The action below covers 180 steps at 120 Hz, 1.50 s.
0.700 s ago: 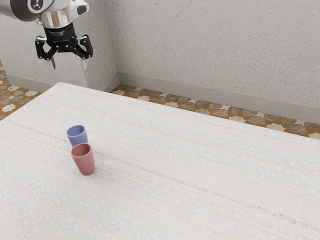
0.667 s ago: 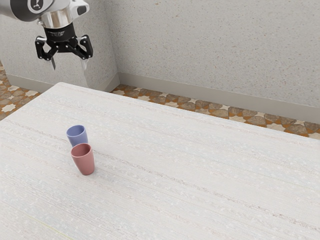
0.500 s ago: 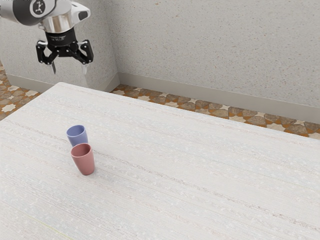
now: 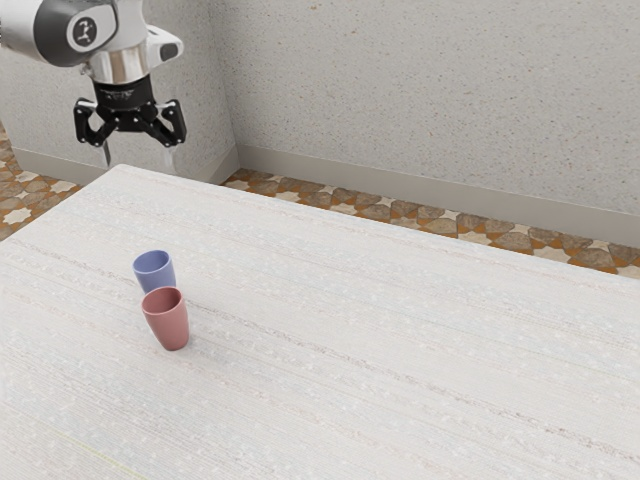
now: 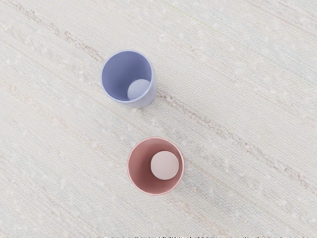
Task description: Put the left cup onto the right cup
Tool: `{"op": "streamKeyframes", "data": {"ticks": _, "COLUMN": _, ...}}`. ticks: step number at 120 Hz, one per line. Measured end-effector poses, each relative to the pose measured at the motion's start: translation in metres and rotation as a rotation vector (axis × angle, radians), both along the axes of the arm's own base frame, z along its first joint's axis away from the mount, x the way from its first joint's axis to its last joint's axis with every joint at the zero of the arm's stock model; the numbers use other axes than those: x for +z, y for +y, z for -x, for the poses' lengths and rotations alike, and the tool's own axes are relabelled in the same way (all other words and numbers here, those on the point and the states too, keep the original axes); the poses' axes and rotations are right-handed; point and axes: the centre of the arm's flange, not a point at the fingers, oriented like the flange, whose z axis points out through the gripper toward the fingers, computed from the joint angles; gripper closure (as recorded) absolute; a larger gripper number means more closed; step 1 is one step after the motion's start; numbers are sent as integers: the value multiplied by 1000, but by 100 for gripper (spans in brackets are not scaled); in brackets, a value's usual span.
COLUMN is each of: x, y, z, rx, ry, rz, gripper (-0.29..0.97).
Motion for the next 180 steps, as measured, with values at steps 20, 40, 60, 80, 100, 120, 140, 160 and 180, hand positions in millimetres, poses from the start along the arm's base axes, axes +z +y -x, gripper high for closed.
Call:
{"op": "streamKeyframes", "data": {"ticks": 20, "x": -17, "y": -1, "z": 0, "rx": 0, "ry": 34, "rz": 14, "gripper": 0}}
{"op": "streamKeyframes", "data": {"ticks": 40, "x": -42, "y": 9, "z": -6, "rx": 19, "ry": 72, "rz": 25, "gripper": 0}}
{"op": "streamKeyframes", "data": {"ticks": 60, "x": -70, "y": 26, "z": -14, "rx": 45, "ry": 91, "rz": 39, "gripper": 0}}
{"op": "streamKeyframes", "data": {"ticks": 80, "x": -101, "y": 41, "z": -28, "rx": 63, "ry": 111, "rz": 73, "gripper": 0}}
{"op": "streamKeyframes", "data": {"ticks": 100, "x": -126, "y": 60, "z": -40, "rx": 65, "ry": 113, "rz": 94, "gripper": 0}}
{"op": "streamKeyframes", "data": {"ticks": 120, "x": -152, "y": 75, "z": -51, "rx": 49, "ry": 122, "rz": 99, "gripper": 0}}
{"op": "streamKeyframes", "data": {"ticks": 140, "x": -170, "y": 85, "z": -58, "rx": 24, "ry": 123, "rz": 103, "gripper": 0}}
{"op": "streamKeyframes", "data": {"ticks": 160, "x": -187, "y": 98, "z": -63, "rx": -7, "ry": 123, "rz": 112, "gripper": 0}}
{"op": "streamKeyframes", "data": {"ticks": 180, "x": -203, "y": 106, "z": -71, "rx": -67, "ry": 112, "rz": 108, "gripper": 0}}
